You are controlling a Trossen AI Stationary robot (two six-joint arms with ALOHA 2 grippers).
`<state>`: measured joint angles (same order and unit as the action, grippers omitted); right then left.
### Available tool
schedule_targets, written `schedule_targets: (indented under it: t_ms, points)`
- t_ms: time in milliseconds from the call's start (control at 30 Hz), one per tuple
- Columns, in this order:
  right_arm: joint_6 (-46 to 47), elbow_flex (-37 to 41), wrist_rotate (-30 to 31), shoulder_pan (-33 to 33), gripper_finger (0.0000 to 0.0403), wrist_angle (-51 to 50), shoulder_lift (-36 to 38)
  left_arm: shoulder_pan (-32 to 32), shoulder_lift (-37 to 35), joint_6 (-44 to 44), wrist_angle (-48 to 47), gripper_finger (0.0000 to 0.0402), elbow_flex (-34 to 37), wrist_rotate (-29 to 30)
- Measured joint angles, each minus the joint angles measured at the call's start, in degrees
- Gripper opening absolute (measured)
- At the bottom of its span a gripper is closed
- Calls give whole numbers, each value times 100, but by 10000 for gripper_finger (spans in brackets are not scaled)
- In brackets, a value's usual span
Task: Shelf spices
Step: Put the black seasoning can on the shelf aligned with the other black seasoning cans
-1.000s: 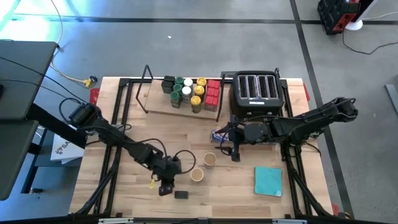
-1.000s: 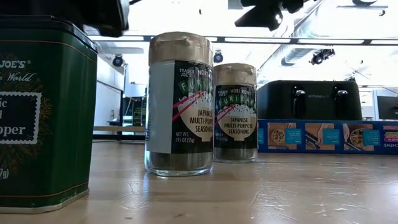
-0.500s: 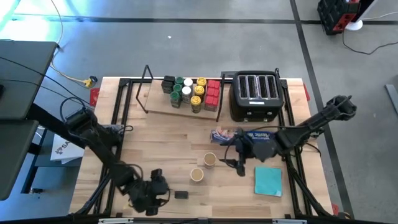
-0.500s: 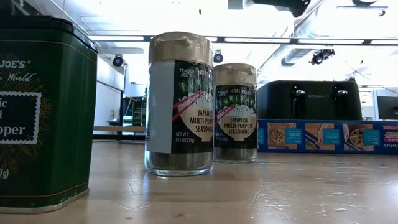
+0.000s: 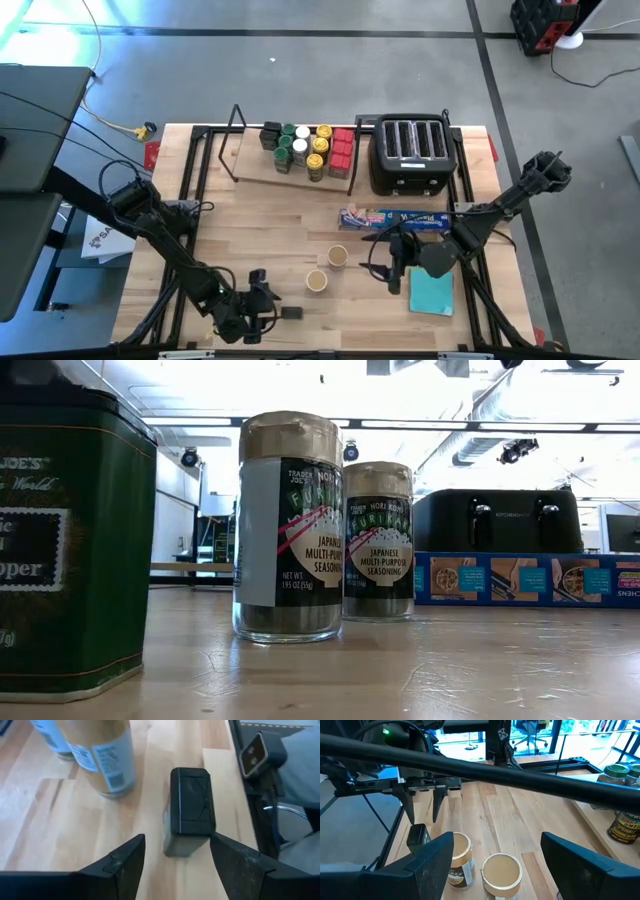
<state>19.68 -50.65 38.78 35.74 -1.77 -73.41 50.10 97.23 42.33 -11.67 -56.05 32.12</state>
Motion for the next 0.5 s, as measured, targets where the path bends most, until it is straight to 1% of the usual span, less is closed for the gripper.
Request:
schedule_targets:
  t_ms: [167,333,400,500]
  points:
    - [-11,0,45,0,296,-1,0,-153,0,-390,65,238,0,-141]
    - [-15,0,47,0,296,-5,0,-260,0,-1020,723,250,0,-448]
    - [-15,0,39,0,296,-5,0,-264,0,-1311,945,250,0,-418]
    - [-4,0,21,1,296,-7,-2,-269,92,-1568,1035,250,0,-258]
